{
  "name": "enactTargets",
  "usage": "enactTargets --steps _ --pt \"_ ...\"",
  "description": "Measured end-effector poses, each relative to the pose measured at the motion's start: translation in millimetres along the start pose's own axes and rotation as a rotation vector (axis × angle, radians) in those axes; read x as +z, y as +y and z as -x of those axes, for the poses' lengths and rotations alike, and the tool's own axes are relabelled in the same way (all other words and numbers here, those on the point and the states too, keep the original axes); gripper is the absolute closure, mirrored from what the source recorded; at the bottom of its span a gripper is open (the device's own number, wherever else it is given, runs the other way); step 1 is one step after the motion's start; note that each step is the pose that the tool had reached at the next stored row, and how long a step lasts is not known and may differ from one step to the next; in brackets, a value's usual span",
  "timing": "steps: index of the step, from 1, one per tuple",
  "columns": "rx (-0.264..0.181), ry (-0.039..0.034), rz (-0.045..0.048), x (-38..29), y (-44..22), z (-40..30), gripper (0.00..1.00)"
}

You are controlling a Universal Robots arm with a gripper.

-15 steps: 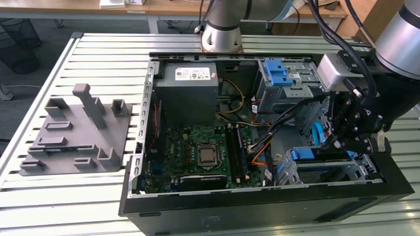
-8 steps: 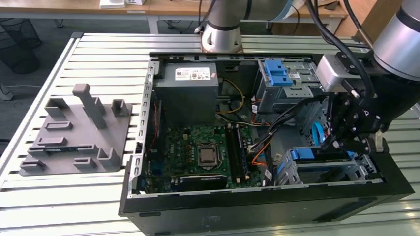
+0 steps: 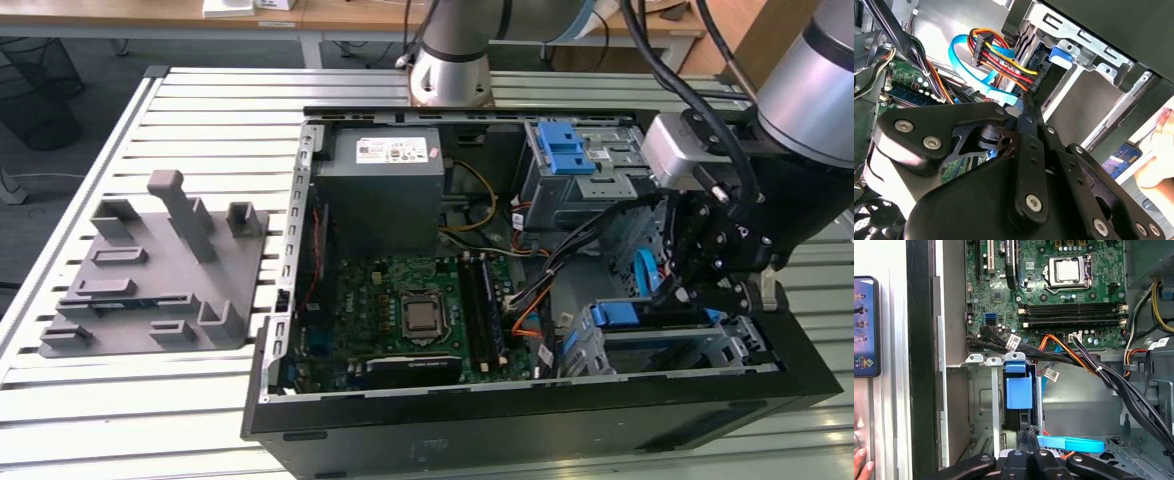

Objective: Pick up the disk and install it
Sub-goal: 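Insert the second disk wire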

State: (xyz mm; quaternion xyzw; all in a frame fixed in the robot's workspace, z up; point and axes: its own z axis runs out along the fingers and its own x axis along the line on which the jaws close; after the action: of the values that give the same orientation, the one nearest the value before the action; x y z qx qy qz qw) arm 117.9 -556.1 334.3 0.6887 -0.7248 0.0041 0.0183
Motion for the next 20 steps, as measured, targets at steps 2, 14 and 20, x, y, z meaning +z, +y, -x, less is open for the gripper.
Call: enactTargets --steps 2,14,20 --pt "0.0 0.0006 -0.0001 -3.1 0.1 -0.1 0.89" --pt "0.0 0.0029 -0.0002 -8.2 0.1 0.0 0.89" --pt "0.0 0.0031 -0.0002 -11.5 0.2 -0.1 0.89"
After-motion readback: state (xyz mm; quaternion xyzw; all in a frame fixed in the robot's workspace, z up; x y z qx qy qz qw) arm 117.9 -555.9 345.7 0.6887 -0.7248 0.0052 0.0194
